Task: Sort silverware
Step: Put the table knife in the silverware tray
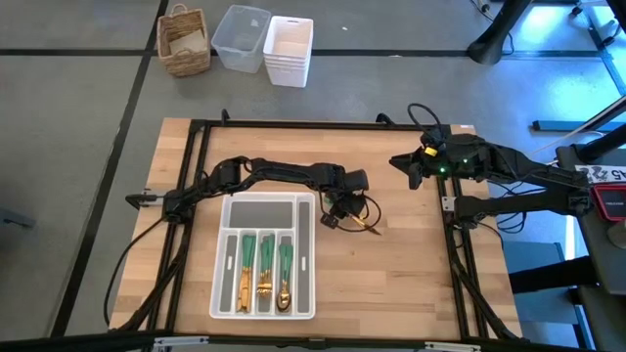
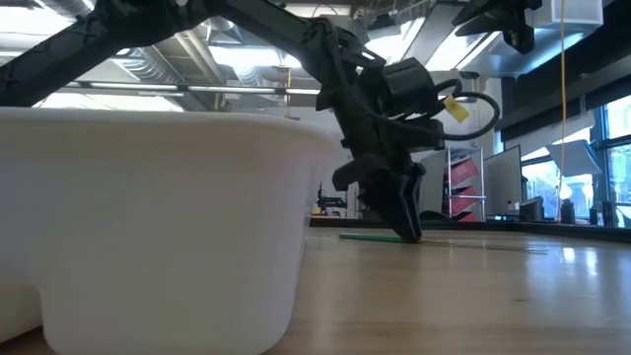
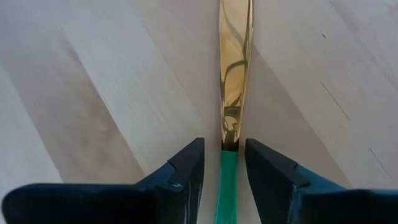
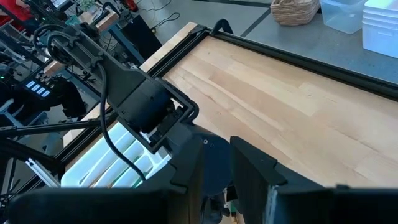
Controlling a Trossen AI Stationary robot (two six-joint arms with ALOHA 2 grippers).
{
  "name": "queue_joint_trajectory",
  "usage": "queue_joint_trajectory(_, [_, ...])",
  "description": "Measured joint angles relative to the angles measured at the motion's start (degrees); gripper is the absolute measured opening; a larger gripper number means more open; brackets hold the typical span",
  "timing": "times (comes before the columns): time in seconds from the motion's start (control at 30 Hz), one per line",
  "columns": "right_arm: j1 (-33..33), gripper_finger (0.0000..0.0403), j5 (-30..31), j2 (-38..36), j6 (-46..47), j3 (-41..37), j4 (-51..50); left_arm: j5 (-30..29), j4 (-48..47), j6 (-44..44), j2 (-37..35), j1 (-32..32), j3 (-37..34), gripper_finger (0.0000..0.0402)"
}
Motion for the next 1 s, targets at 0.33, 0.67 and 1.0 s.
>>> queue_joint_trajectory(0.33, [0.0,0.0083,0.02,-4.85,-4.64,0.0,-0.15,0.43,-0.09,-0.02,1.83,-0.42,0.31,0.01])
queue_joint_trajectory(0.67, [0.0,0.0083,0.0,-12.37,-18.76,-1.77,0.07,0.23,-1.19,-0.02,2.02,-0.59,0.2,0.0025])
queue_joint_trajectory(1.0, [0.0,0.0083,0.13,-24.35,-16.43,-13.72,1.38,0.05,-1.52,-1.51,2.04,-0.57,0.15,0.0032])
